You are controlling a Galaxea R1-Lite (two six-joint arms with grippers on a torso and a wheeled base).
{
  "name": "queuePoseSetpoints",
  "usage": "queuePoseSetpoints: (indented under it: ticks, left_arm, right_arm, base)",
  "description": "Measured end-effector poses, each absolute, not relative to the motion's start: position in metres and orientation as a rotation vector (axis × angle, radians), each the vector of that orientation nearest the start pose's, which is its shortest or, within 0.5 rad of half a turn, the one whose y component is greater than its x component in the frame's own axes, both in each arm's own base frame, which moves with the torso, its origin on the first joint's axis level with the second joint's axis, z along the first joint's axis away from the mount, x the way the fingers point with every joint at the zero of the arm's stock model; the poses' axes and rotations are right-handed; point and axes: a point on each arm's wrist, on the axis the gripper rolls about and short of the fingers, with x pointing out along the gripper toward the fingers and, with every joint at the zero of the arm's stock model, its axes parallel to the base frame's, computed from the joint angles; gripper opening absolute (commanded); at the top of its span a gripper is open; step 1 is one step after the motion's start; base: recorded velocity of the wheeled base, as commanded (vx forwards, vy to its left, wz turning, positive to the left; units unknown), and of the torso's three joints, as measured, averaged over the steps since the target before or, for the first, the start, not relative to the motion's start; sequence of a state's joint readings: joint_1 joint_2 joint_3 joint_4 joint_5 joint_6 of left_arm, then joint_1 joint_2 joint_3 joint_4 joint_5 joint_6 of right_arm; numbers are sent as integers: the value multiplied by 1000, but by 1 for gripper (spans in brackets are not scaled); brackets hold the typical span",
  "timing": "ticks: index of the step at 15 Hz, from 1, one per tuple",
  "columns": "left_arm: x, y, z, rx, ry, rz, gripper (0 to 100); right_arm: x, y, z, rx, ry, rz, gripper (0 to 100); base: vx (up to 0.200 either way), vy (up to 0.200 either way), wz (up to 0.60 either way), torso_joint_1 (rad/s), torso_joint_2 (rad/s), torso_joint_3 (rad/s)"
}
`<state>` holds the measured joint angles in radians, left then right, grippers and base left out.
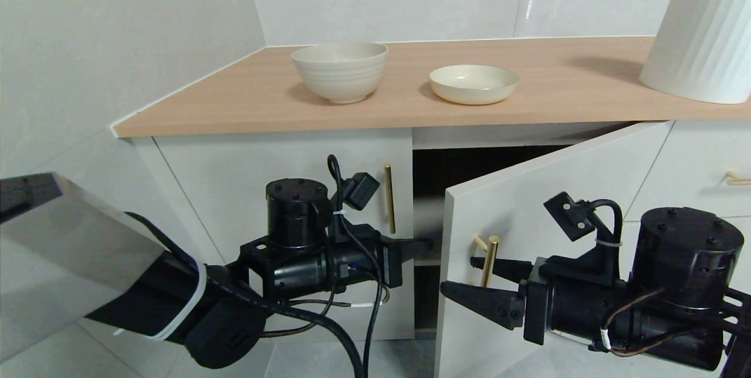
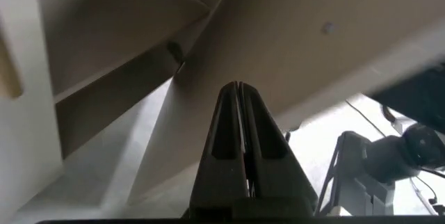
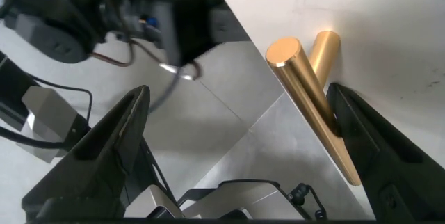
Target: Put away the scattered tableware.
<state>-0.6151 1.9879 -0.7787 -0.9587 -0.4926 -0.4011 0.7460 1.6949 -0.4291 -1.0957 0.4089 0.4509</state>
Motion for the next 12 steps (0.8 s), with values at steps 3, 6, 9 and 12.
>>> queuePoseSetpoints:
  ticks: [3, 6, 9, 12]
  left_arm:
    - [285, -226, 108, -336, 481, -1059, 0]
    - [287, -241, 108, -332, 470, -1091, 0]
    - [284, -250, 108, -330, 452, -1122, 0]
    - [283, -254, 107, -334, 405, -1147, 0]
  right_arm:
    - [185, 183, 137, 368, 431, 1091, 100]
    - [182, 184, 135, 343, 425, 1100, 100]
    - [183, 175, 131, 289, 405, 1091, 100]
    - [176, 159, 127, 288, 396, 1061, 100]
  base:
    - [0, 0, 0, 0, 0, 0]
    - [0, 0, 0, 0, 0, 0]
    - [0, 0, 0, 0, 0, 0]
    - [0, 0, 0, 0, 0, 0]
